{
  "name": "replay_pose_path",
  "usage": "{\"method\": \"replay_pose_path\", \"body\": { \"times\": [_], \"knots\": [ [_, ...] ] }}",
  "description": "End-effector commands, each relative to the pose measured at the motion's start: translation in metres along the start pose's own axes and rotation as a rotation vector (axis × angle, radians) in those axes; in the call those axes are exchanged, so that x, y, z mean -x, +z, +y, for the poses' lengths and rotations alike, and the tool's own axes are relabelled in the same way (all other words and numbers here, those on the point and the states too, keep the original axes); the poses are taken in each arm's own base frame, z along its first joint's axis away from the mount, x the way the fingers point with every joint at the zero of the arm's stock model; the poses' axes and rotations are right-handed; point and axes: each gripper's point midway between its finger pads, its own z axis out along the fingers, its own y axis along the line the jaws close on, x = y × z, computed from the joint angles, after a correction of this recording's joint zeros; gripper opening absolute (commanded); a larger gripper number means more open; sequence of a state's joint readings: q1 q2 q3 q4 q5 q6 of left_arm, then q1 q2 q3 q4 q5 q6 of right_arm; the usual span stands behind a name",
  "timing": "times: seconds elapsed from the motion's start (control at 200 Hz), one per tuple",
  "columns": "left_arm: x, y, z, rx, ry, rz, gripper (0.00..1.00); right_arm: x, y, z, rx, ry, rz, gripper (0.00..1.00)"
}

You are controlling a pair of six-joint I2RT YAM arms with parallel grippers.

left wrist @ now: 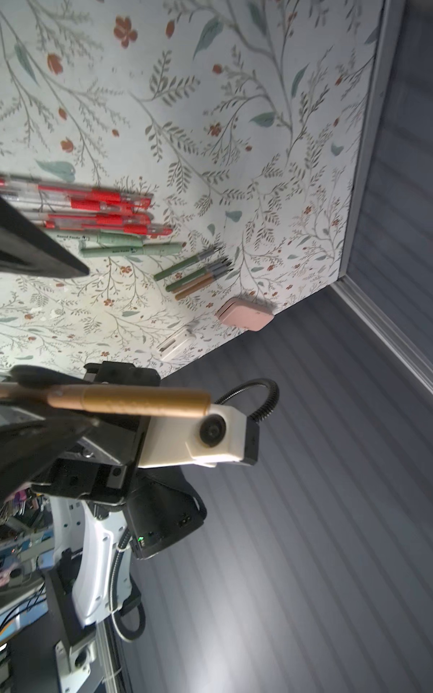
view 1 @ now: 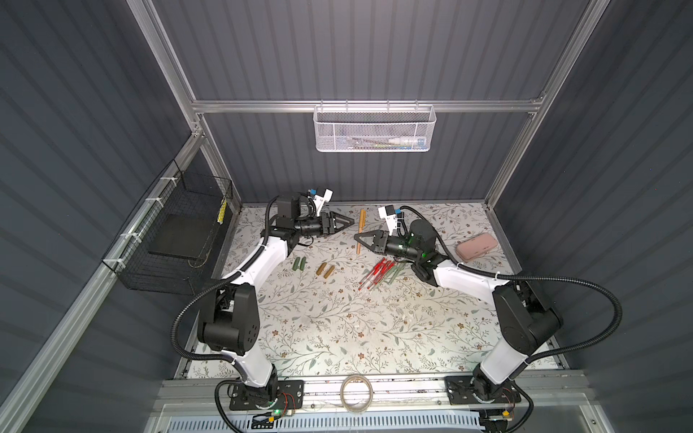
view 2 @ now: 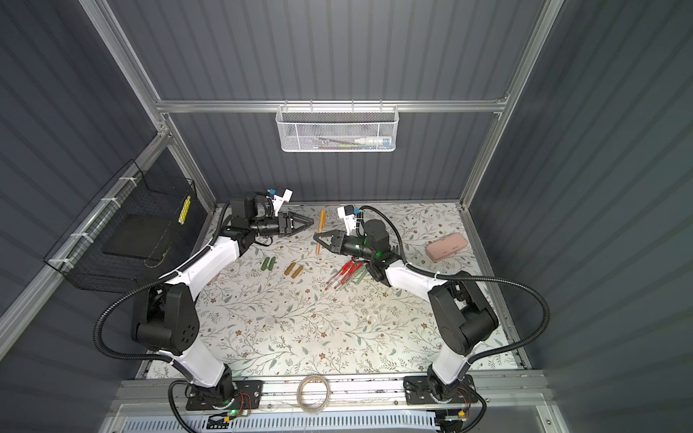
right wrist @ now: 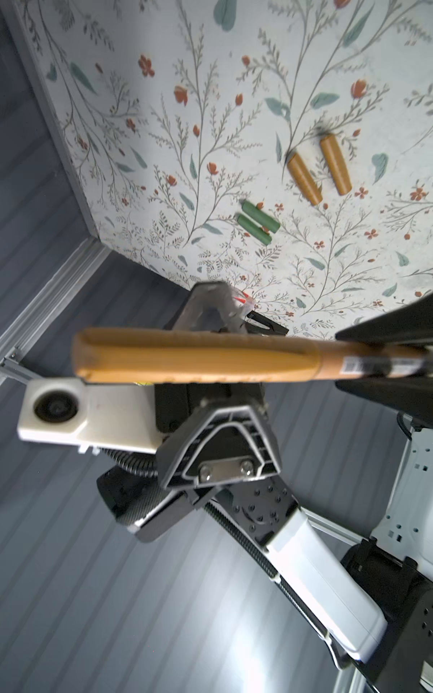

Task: Remove pen caps from pens
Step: Open the pen cap on the pen.

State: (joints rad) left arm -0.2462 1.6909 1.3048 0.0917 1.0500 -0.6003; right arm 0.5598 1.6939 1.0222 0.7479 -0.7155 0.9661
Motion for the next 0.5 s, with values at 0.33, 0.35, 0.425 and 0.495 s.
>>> {"method": "replay_pose_path", "body": {
  "times": [0.33, 0.35, 0.425, 0.495],
  "knots": [
    [0.013, 0.0, -0.039, -0.201, 0.079, -0.053, 0.55, -0.005, 0.014, 0.019, 0.086, -0.027, 0.039, 0.0],
    [0.013, 0.0, -0.037, -0.195, 0.077, -0.052, 0.55, -0.006, 0.014, 0.019, 0.085, -0.029, 0.042, 0.0],
    [0.01, 0.002, -0.03, -0.17, 0.065, -0.05, 0.54, -0.007, 0.018, 0.018, 0.084, -0.021, 0.054, 0.0],
    [0.007, 0.003, -0.024, -0.145, 0.051, -0.04, 0.54, -0.009, 0.019, 0.022, 0.091, -0.023, 0.063, 0.0]
  ]
}}
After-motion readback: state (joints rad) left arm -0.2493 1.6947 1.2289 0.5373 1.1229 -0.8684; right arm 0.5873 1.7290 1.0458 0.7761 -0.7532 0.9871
